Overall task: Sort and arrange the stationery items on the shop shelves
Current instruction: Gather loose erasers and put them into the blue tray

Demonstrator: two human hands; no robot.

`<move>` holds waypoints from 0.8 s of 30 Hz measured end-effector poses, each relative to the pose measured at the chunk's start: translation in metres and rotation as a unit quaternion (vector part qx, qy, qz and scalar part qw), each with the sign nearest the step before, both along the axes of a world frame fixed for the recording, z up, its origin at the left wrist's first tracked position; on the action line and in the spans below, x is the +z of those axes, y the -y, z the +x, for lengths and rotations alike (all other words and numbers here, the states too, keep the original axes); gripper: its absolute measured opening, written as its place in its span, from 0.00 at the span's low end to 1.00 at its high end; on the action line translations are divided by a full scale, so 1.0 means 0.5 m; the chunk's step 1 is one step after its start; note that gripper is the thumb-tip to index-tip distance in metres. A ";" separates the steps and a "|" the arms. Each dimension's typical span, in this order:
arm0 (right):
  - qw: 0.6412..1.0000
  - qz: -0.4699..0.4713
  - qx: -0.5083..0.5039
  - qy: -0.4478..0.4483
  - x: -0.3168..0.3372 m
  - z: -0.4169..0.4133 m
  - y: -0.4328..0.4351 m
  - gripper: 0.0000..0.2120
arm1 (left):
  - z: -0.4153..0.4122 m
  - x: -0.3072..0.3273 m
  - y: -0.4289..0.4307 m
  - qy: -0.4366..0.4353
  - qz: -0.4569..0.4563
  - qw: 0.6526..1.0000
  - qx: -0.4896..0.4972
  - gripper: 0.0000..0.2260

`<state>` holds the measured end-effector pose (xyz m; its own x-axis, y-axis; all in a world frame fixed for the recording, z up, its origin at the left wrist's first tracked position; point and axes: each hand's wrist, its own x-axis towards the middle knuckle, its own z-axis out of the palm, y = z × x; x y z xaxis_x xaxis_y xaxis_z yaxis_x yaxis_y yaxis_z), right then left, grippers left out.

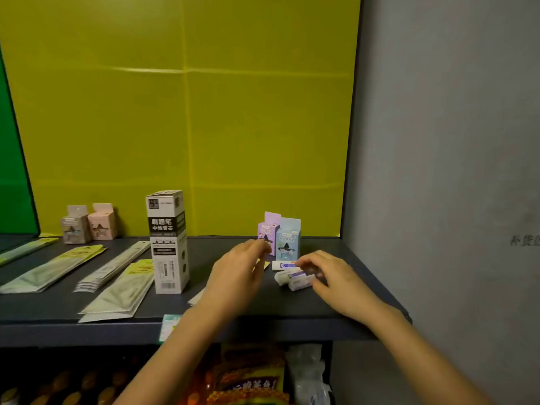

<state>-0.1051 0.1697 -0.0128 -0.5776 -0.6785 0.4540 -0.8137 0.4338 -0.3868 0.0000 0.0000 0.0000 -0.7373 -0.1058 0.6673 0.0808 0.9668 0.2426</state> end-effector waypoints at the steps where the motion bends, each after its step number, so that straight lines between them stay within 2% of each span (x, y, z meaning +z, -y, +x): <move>1: 0.999 0.035 0.006 0.005 0.002 -0.017 0.002 0.19 | -0.022 0.000 -0.001 0.023 -0.012 1.000 0.007 0.10; 5: 0.988 0.142 0.054 -0.006 0.001 -0.068 0.013 0.21 | -0.099 -0.002 0.002 0.109 -0.031 0.993 0.019 0.13; 8: 0.981 0.174 0.081 0.007 -0.004 -0.087 0.021 0.20 | -0.144 -0.009 0.014 0.158 -0.046 0.986 0.024 0.15; 11: 0.976 0.194 0.098 -0.018 0.000 -0.100 0.027 0.20 | -0.173 -0.007 0.019 0.209 -0.068 0.975 0.027 0.17; 15: 0.962 0.252 0.089 -0.060 0.008 -0.100 0.035 0.19 | -0.188 -0.011 0.024 0.252 -0.069 0.965 0.020 0.17; 21: 0.955 0.289 0.050 -0.038 0.008 -0.097 0.015 0.19 | -0.203 -0.007 0.016 0.310 -0.092 0.946 0.018 0.22; 24: 0.955 0.292 0.037 -0.027 0.007 -0.096 -0.001 0.18 | -0.217 -0.008 0.012 0.327 -0.090 0.941 0.003 0.22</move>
